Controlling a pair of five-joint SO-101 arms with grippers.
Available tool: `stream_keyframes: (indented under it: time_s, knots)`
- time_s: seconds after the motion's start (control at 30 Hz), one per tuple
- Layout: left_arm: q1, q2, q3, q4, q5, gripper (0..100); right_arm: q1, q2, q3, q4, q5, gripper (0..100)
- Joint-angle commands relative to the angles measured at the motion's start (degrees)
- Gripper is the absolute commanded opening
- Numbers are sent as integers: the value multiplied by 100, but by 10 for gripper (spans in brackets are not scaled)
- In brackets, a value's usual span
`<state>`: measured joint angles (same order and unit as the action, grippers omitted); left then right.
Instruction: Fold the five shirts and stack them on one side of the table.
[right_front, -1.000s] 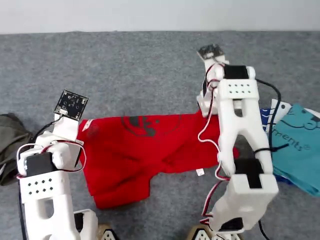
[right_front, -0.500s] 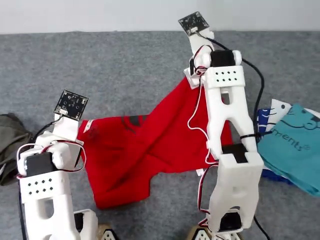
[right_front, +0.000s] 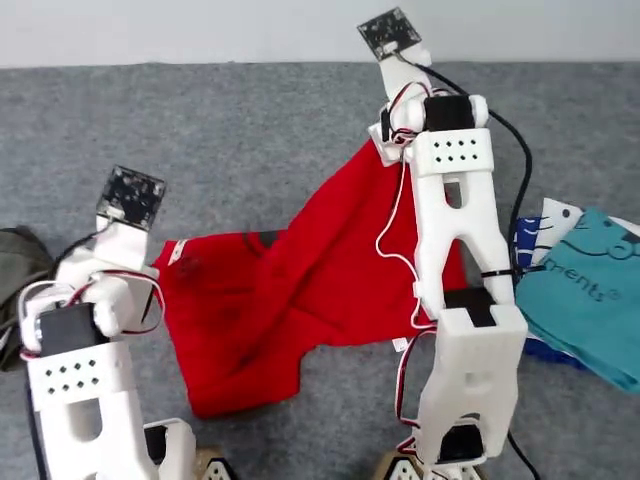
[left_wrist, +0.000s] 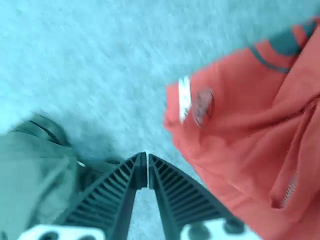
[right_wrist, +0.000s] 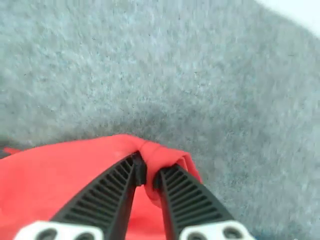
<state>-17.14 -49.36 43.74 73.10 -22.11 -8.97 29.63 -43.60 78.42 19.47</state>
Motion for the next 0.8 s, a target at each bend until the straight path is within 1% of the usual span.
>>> stream_keyframes:
  time_s: [0.0, 0.1, 0.4, 0.5, 0.6, 0.77]
  knots:
    - [26, -114, -382, 53, -44, 16, 233, -330, -290, 215, 44, 9]
    - [26, -114, -224, 220, -88, 16, 418, -207, -290, 418, 44, 9]
    - [53, -114, 453, 835, -809, 19, 927, -127, -290, 1024, 44, 9]
    - [378, -114, 734, 1204, -1152, 47, 1042, -127, -281, 1103, 141, 9]
    - [888, -114, 998, 1407, -1143, 119, 1077, -127, -281, 1218, 299, 9]
    - [1679, -114, 1130, 1055, -589, 159, 1059, -119, -281, 1437, 299, 9]
